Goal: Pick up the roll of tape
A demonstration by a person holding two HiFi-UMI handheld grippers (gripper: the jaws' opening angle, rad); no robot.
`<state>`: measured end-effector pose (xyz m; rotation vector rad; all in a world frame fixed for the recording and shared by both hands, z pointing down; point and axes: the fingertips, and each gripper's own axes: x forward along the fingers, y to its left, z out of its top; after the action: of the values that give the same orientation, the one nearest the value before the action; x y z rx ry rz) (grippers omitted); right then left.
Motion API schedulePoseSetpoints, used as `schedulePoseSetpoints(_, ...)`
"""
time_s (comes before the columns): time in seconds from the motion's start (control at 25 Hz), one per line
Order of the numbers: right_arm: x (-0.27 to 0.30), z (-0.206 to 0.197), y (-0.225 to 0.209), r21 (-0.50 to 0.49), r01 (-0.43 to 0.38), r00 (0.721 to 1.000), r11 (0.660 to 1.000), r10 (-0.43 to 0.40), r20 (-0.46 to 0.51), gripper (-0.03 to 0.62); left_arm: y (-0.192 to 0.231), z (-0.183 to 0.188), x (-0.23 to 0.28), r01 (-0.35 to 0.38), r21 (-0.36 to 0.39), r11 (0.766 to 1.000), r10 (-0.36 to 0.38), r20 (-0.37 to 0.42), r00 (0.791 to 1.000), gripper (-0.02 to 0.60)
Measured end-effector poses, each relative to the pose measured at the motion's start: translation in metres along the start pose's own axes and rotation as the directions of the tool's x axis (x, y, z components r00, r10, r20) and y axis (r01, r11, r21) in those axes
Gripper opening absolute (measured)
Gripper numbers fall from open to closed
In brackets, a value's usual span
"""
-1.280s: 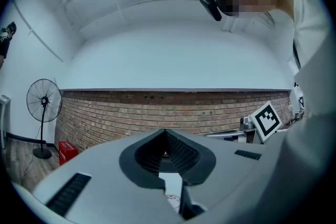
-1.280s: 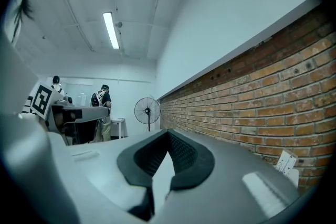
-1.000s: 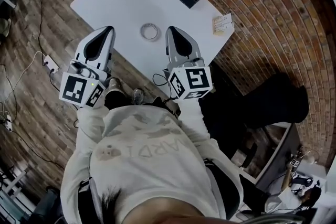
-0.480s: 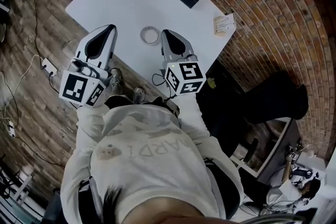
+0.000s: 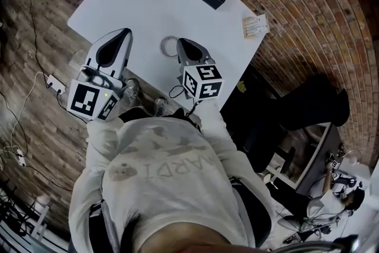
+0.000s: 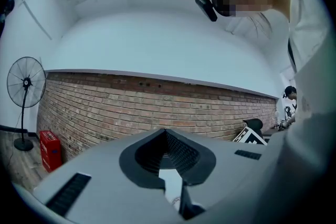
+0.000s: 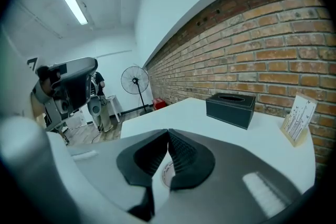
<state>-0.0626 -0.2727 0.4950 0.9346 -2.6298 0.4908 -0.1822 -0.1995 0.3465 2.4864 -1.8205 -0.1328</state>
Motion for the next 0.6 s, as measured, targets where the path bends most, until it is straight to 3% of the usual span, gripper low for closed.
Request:
schedulePoseSetpoints(0.28,0.038,-0.031,-0.005,0.075,0.047,0.994,0.996,-0.040,-0.101,0.038,0.035,-0.006,0.019,0.045,-0.017,0.999,-0.046,-0.023,0.999,0.005)
schedulePoseSetpoints(0.6,0.069,-0.064,-0.002,0.085,0.084,0.973,0.993,-0.063,-0.224,0.081,0.062,-0.014,0.042,0.103,-0.035,0.994,-0.105,-0.045,0.993,0.005)
